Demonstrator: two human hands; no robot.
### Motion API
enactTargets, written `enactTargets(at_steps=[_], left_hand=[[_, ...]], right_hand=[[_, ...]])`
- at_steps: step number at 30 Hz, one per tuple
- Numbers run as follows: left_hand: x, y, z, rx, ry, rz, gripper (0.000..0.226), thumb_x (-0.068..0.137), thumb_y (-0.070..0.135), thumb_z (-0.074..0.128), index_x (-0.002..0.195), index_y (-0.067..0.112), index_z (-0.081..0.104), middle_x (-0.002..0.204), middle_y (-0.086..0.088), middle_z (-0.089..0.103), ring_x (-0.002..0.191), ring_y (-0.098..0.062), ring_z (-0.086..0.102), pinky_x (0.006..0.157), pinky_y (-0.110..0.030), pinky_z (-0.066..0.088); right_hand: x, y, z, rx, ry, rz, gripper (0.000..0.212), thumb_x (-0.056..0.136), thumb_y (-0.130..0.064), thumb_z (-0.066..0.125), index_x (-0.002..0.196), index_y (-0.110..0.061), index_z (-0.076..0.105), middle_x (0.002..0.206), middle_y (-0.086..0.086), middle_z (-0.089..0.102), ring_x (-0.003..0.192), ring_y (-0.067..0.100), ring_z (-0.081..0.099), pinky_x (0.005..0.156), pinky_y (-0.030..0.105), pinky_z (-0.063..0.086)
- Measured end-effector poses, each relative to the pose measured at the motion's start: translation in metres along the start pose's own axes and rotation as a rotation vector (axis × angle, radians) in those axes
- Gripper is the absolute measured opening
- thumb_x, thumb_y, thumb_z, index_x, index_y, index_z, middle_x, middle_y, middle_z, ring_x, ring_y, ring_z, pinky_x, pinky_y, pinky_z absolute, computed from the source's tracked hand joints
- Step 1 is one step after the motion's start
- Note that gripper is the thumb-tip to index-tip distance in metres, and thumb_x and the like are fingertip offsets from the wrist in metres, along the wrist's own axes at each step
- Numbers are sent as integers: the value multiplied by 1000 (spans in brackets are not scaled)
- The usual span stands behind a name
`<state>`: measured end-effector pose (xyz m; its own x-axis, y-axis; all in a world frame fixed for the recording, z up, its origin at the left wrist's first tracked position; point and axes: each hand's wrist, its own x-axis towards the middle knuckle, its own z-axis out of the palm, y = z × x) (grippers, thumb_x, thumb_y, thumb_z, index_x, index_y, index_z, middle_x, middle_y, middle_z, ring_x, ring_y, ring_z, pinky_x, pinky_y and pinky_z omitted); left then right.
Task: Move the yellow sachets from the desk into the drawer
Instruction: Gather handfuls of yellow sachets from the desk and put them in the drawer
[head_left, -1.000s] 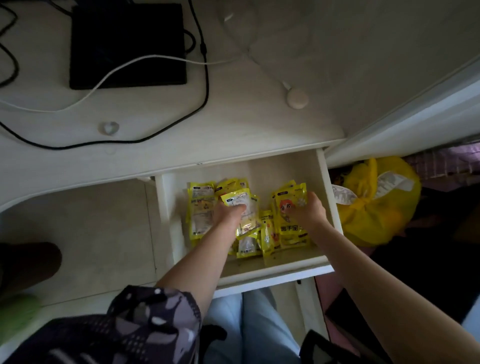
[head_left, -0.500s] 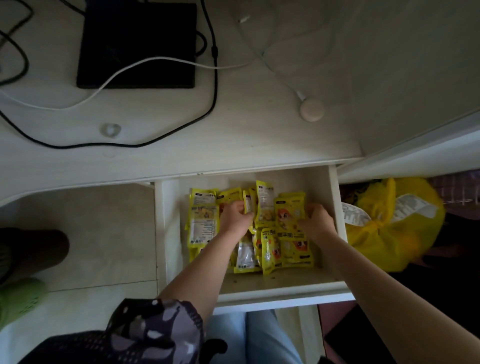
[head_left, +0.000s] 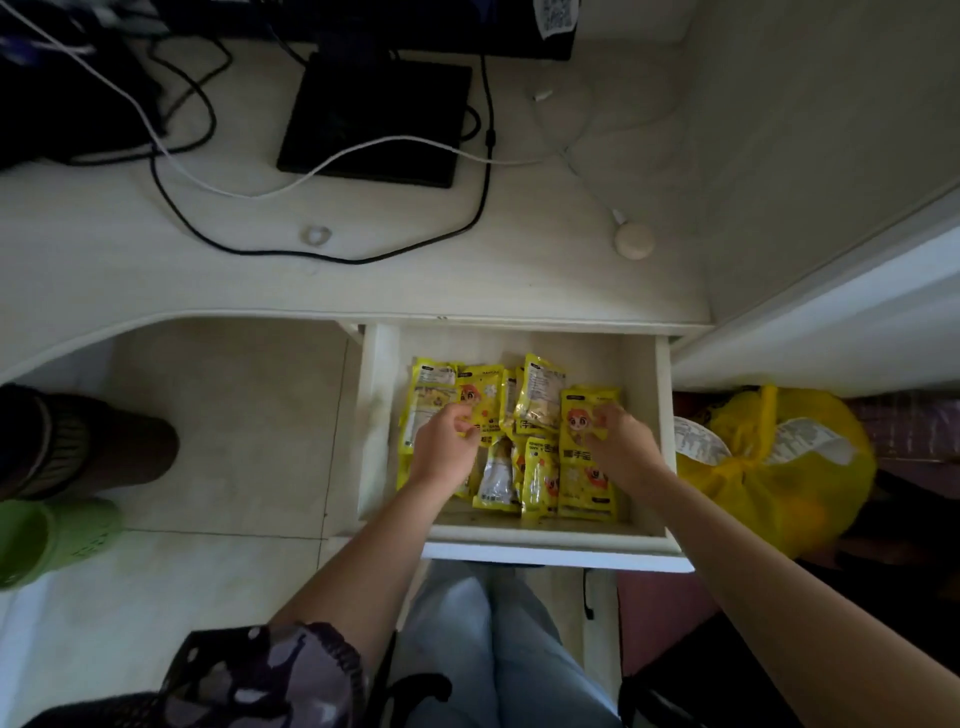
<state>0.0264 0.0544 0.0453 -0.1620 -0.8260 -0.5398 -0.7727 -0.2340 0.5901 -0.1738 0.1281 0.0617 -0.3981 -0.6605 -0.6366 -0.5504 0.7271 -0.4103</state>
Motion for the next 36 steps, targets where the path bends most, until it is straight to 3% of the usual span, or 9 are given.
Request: enactTargets(at_steps=[3, 6, 9, 16, 23, 27, 36], left_hand=[[-25, -8, -15, 13, 71, 10, 32, 90, 16, 59, 122, 14, 60, 109, -3, 68, 96, -19, 64, 80, -27, 48], [-52, -23, -30, 31, 152, 15, 30, 91, 17, 58, 121, 15, 60, 108, -5, 69, 98, -23, 65, 81, -32, 52], [-71, -38, -39, 71, 201, 52, 29, 91, 17, 55, 120, 15, 60, 101, -4, 69, 95, -22, 65, 76, -34, 53], [-123, -94, -83, 75, 355, -73, 27, 92, 17, 49, 116, 15, 59, 99, -6, 65, 98, -23, 57, 82, -40, 50], [-162, -162, -120, 23, 506, -227, 27, 94, 23, 48, 120, 23, 58, 105, -3, 64, 89, -12, 57, 78, -26, 49], [-175, -201, -144, -2, 556, -285, 26, 95, 24, 48, 119, 23, 60, 107, 1, 64, 94, -10, 56, 77, -21, 43], [-182, -298, -252, 82, 580, -290, 28, 95, 27, 48, 120, 23, 58, 108, 3, 65, 100, -15, 58, 81, -32, 53]], right_hand=[[-18, -20, 1, -39, 1, -114, 29, 93, -17, 52, 121, -10, 52, 109, 14, 63, 80, 26, 63, 68, 41, 58], [-38, -43, 9, -121, -6, -251, 38, 93, -16, 52, 130, -10, 48, 120, 12, 62, 93, 26, 63, 76, 32, 51], [-51, -58, 19, -165, -8, -339, 39, 93, -18, 52, 130, -11, 48, 127, 11, 58, 112, 29, 59, 90, 36, 49], [-82, -105, 65, -307, -107, -527, 36, 93, -18, 50, 128, -11, 48, 123, 10, 58, 111, 29, 59, 86, 38, 51], [-112, -161, 132, -537, -194, -667, 32, 96, -18, 44, 128, -12, 48, 131, 6, 52, 118, 25, 54, 91, 32, 46], [-131, -201, 175, -558, -207, -718, 31, 93, -21, 44, 123, -13, 48, 122, 10, 56, 111, 28, 57, 86, 35, 48], [-167, -315, 259, -554, -199, -823, 33, 95, -22, 43, 127, -14, 47, 126, 8, 54, 112, 27, 55, 87, 34, 47]])
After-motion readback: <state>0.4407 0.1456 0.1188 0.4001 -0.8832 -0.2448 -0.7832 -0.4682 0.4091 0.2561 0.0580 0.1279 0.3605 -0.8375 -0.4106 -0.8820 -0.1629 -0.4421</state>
